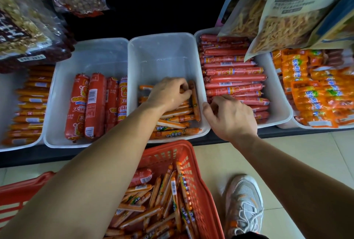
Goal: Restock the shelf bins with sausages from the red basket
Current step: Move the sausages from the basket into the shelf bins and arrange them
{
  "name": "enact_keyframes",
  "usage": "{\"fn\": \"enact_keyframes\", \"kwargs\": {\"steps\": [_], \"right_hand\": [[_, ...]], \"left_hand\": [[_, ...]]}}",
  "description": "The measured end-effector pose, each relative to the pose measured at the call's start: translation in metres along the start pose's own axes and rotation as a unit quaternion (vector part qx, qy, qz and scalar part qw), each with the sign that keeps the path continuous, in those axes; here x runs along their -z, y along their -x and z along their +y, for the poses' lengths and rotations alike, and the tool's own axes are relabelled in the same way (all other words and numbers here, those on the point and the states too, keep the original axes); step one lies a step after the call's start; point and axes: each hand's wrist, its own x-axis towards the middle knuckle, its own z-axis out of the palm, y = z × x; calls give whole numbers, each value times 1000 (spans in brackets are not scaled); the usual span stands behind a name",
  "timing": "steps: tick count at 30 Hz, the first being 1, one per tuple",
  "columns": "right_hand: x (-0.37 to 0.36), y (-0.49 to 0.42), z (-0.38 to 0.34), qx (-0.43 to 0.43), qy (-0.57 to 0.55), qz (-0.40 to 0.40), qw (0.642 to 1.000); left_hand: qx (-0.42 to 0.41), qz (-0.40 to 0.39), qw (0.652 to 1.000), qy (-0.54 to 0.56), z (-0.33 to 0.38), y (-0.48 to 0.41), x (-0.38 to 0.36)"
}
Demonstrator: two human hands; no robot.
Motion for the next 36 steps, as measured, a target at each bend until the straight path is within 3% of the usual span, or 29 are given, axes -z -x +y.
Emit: {"fn": "enact_keyframes", "kwargs": {"steps": [11, 17, 20, 23, 26, 29, 33, 36], "right_hand": [[-1, 0, 0, 4, 5, 9, 1000], [-1, 1, -2, 3, 8, 14, 1000], [-2, 1, -2, 6, 8, 17, 1000], [-2, 1, -2, 5, 7, 16, 1000], [-2, 1, -2, 6, 2, 18, 1000], [-1, 1, -2, 3, -4, 12, 1000], [-1, 1, 0, -2, 0, 13, 1000], [-2, 0, -1, 0, 5, 13, 1000]], "left_hand": [[111, -91, 975, 171, 16, -27, -6], [89, -88, 955, 270, 8, -15, 17], [87, -24, 941, 327, -5, 2, 35], [92, 28, 960, 264, -29, 28, 53], [48, -34, 995, 81, -45, 50, 59], [-2, -126, 990, -59, -37, 61, 55], [-7, -201, 975, -92, -30, 69, 40], [-1, -157, 987, -46, -31, 68, 34]]}}
